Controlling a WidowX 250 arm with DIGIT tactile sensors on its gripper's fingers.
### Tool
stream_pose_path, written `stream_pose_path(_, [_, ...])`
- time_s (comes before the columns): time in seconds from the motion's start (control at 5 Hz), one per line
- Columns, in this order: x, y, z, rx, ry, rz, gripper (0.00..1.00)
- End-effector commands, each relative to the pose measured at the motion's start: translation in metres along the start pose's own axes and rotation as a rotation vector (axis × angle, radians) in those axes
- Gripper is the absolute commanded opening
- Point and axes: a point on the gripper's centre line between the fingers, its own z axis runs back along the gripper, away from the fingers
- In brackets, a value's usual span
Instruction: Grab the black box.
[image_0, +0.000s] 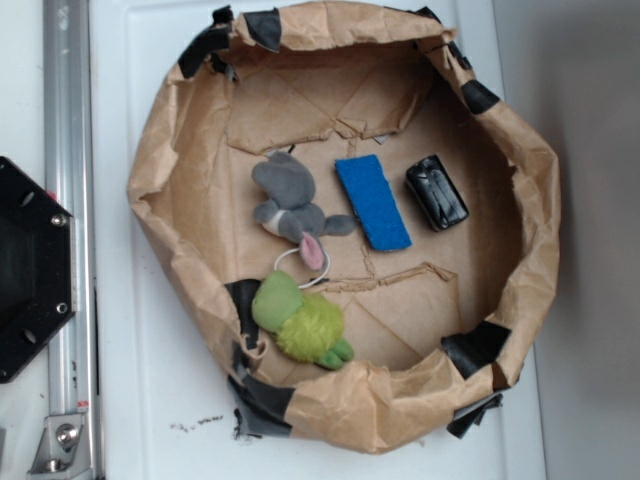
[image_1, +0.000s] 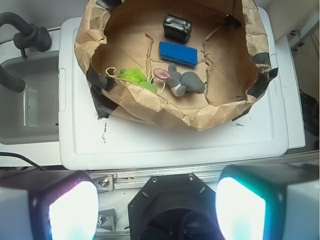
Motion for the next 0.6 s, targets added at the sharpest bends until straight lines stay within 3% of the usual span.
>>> stream_pose_path(0.0, [0.0,0.0,0.0,0.0,0.0,0.0,1.0])
stream_pose_path(0.2, [0.049,0.012,-0.008,0.0,-0.016,0.088,1.0])
stream_pose_path(0.4, [0.087,0.025,-0.021,0.044,-0.022,0.176,1.0])
